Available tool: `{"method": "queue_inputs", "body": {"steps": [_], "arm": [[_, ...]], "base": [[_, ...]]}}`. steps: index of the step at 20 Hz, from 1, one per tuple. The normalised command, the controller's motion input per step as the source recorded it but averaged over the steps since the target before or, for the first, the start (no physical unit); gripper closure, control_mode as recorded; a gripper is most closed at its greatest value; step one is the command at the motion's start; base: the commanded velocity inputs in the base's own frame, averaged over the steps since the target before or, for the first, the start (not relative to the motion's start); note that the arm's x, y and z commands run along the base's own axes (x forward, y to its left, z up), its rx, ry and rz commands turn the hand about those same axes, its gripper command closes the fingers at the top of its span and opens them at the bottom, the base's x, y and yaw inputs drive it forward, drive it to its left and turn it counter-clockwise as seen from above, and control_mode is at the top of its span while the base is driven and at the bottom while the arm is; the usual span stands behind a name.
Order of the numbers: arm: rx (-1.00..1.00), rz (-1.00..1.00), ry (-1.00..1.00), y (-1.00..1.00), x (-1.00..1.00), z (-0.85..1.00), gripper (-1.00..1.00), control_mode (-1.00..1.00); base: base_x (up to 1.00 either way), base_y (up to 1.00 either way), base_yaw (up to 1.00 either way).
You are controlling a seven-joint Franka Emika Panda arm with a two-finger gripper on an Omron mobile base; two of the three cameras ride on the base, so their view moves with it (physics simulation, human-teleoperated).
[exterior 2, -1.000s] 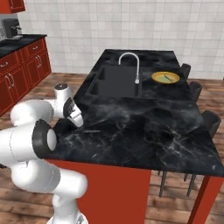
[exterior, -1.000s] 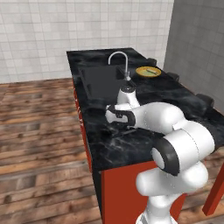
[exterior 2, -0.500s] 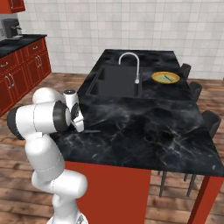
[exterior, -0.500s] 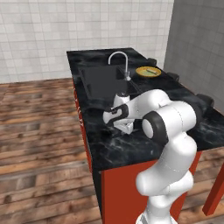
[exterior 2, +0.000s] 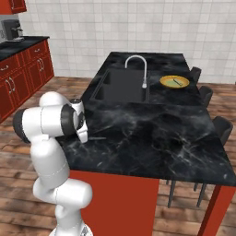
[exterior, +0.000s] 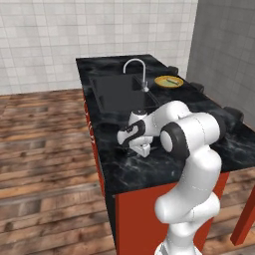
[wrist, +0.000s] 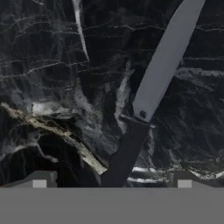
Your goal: Retrieve the butter from the fridge and place it on a plate on the dining table. Then retrieve the butter knife by the fridge and place it near the plate.
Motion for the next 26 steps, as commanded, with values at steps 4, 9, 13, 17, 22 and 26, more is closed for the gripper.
{"method": "queue_inputs", "body": {"steps": [4,9,13,17,22,26], "arm": [[0.02,-0.06,0.00,0.00,0.00,-0.21,-1.00,-1.00],[0.00,-0.08,0.00,0.00,0.02,-0.25,-1.00,-1.00],[0.00,-0.09,0.00,0.00,0.05,-0.26,-1.00,-1.00],[0.00,-0.08,0.00,0.00,0.01,-0.20,-1.00,-1.00],[0.00,-0.06,0.00,0.00,0.00,-0.33,1.00,-1.00],[0.00,-0.04,0.02,0.00,0.00,-0.43,1.00,-1.00]], "base": [[0.00,0.00,0.00],[0.00,0.00,0.00],[0.00,0.00,0.00],[0.00,0.00,0.00],[0.00,0.00,0.00],[0.00,0.00,0.00]]}}
